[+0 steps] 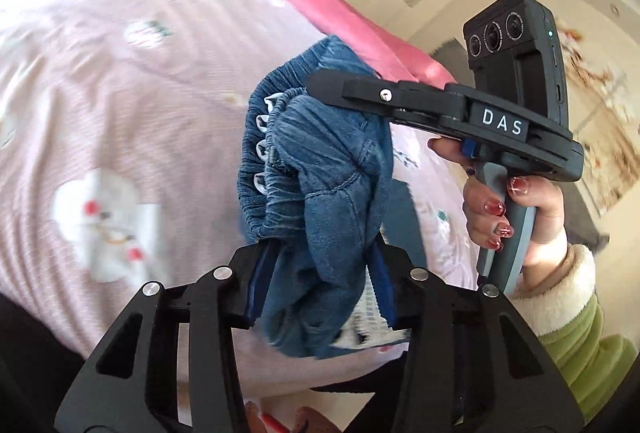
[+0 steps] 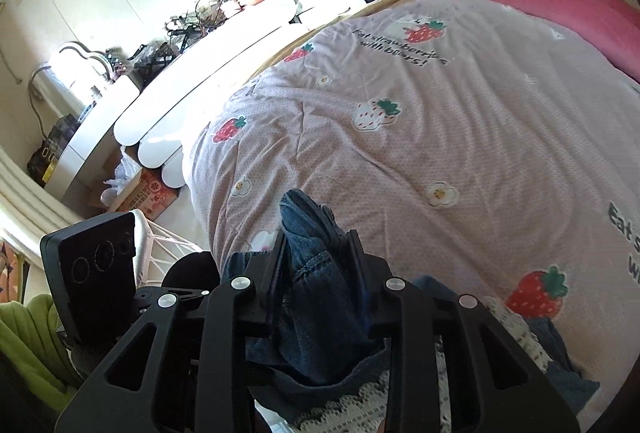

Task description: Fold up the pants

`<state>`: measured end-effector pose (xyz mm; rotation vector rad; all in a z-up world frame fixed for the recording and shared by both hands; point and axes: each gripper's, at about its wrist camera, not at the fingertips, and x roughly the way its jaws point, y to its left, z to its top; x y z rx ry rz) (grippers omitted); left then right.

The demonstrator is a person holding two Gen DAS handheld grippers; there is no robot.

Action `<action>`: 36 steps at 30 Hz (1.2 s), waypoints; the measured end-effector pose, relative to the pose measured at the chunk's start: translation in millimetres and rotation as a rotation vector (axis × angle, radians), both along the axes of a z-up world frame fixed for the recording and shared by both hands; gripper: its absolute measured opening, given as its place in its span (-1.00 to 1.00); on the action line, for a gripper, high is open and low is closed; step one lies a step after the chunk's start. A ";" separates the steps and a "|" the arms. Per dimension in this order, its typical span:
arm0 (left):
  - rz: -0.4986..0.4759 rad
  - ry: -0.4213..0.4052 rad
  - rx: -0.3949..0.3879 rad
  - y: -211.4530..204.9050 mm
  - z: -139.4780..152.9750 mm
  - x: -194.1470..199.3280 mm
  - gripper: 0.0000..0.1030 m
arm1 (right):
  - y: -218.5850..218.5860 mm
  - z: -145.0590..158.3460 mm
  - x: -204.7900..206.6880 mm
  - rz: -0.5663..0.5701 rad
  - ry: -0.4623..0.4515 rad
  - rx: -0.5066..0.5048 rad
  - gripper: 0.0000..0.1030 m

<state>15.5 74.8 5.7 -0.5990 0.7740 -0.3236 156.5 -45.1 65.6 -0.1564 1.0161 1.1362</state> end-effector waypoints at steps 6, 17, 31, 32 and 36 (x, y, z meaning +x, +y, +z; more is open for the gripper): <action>-0.097 0.004 0.069 -59.3 7.4 17.7 -0.32 | -76.1 -2.5 3.1 -0.090 0.006 0.033 -0.47; -0.200 0.055 0.204 -129.4 -7.9 37.3 -0.32 | -168.4 -44.4 -4.5 -0.191 0.070 0.120 -0.47; -0.297 0.058 0.301 -186.4 -22.9 45.6 -0.10 | -223.9 -75.9 -7.5 -0.321 0.098 0.137 -0.24; -0.304 0.056 0.308 -190.9 -24.2 44.8 -0.06 | -225.8 -76.9 -7.7 -0.329 0.094 0.132 -0.19; -0.321 0.035 0.325 -195.4 -25.5 38.6 0.03 | -232.0 -73.1 -14.2 -0.348 0.086 0.126 0.00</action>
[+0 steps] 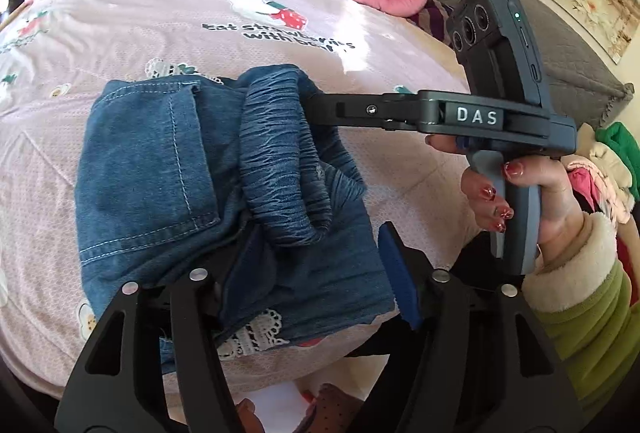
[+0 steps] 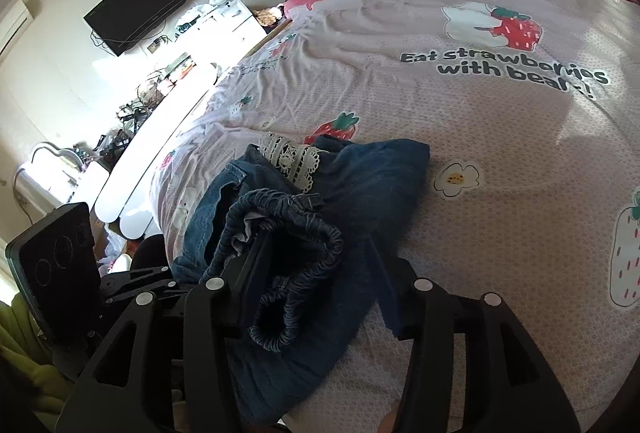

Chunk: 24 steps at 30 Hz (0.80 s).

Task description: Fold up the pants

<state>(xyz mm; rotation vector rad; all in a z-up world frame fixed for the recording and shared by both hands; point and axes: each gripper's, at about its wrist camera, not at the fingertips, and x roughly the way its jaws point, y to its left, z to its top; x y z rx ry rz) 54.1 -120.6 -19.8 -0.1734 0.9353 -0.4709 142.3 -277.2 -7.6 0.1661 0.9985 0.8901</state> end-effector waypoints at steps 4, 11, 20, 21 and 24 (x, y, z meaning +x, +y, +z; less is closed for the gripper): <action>-0.036 0.006 -0.064 12.3 7.3 -8.1 0.18 | -7.0 15.1 -6.4 -0.028 -0.032 0.011 0.16; 0.021 -0.081 -0.107 63.0 39.9 -29.6 0.56 | -9.2 44.4 -28.9 -0.055 -0.147 -0.034 0.45; 0.229 -0.114 0.018 126.7 50.0 11.0 0.81 | 36.3 57.0 -106.8 0.089 -0.378 -0.178 0.55; 0.231 -0.113 0.030 127.6 49.5 15.4 0.81 | 43.5 55.7 -114.7 0.107 -0.398 -0.188 0.55; 0.209 -0.111 0.058 120.3 47.6 30.4 0.81 | 61.8 50.2 -127.2 0.146 -0.422 -0.217 0.53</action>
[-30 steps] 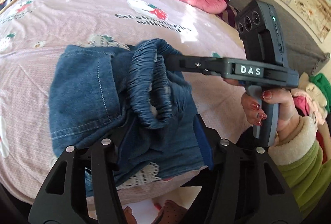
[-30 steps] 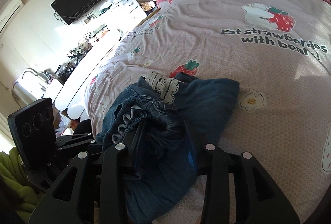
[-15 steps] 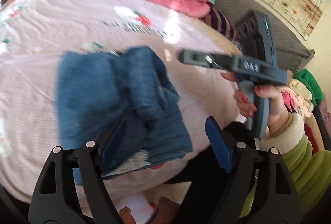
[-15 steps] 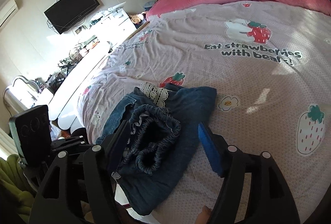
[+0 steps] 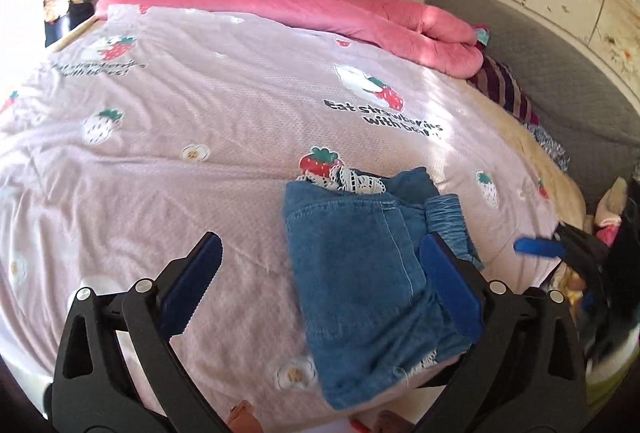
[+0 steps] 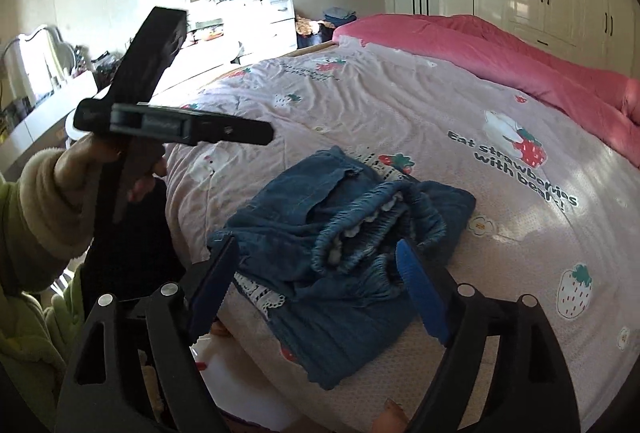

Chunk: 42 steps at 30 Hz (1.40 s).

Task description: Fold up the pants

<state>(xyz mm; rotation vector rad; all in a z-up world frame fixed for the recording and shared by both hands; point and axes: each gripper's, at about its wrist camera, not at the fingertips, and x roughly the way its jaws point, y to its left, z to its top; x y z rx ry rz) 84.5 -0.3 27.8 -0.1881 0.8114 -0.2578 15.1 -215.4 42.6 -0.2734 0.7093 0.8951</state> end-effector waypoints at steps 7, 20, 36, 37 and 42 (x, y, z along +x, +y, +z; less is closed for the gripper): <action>-0.076 0.036 -0.026 -18.5 -9.4 22.7 0.81 | 22.3 -22.6 3.4 0.024 0.012 -0.087 -0.05; -0.160 0.139 0.023 -43.4 -43.7 58.0 0.22 | -29.6 -42.6 23.3 -0.132 0.096 -0.111 -1.00; -0.225 0.129 -0.013 -36.0 -50.0 63.6 0.37 | 78.1 -16.4 -39.4 0.322 -0.164 -0.214 0.04; -0.230 0.127 -0.014 -36.0 -49.7 63.6 0.37 | 89.4 -19.8 -41.1 0.360 -0.180 -0.248 0.02; -0.246 0.114 -0.030 -34.5 -51.1 65.3 0.42 | 125.7 -46.1 -33.3 0.468 -0.221 -0.412 -0.73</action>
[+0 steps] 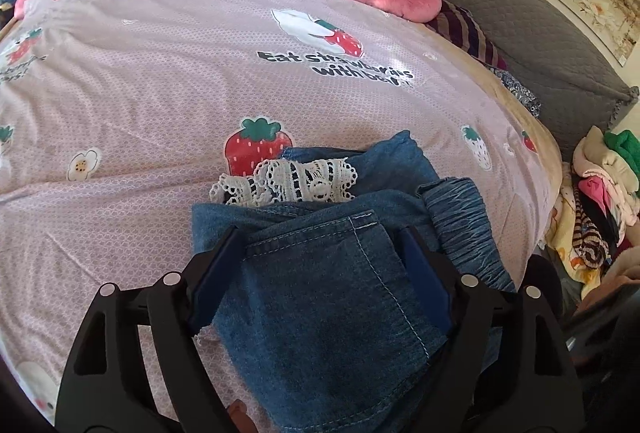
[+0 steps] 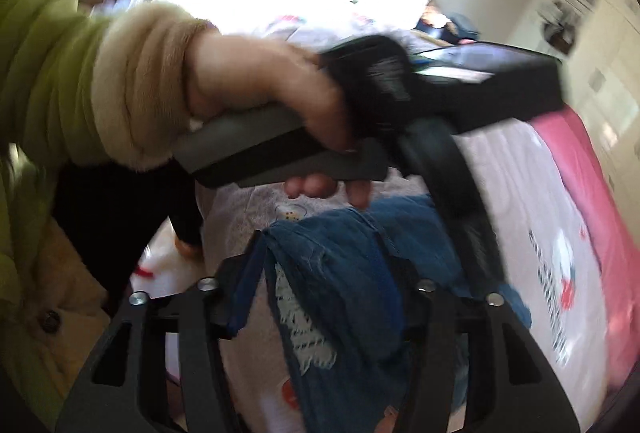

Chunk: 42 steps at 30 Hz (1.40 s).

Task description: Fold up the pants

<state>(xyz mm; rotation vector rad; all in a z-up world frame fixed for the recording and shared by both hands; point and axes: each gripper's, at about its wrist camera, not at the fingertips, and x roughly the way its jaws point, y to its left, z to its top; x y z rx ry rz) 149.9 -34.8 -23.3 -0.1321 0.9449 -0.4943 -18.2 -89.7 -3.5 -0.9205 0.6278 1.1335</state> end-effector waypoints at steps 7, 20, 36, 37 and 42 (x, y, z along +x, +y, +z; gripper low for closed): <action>-0.005 0.000 -0.004 -0.3 -6.0 5.6 0.44 | -18.5 -12.2 -25.8 0.052 0.027 -0.068 -0.87; -0.004 -0.036 0.037 -6.4 -4.3 1.0 0.44 | -24.6 7.1 -29.5 -0.019 0.096 0.128 -0.64; -0.012 -0.044 0.039 -5.0 -2.4 -2.1 0.45 | 0.4 -33.9 -28.6 0.004 0.013 0.020 -0.89; -0.012 -0.045 0.041 -5.6 -2.7 -2.5 0.45 | -0.7 -34.9 -28.6 -0.002 0.018 0.024 -0.89; -0.008 -0.047 0.037 -6.0 -3.5 -2.9 0.46 | -13.6 -27.5 -28.9 -0.068 0.096 0.092 -0.82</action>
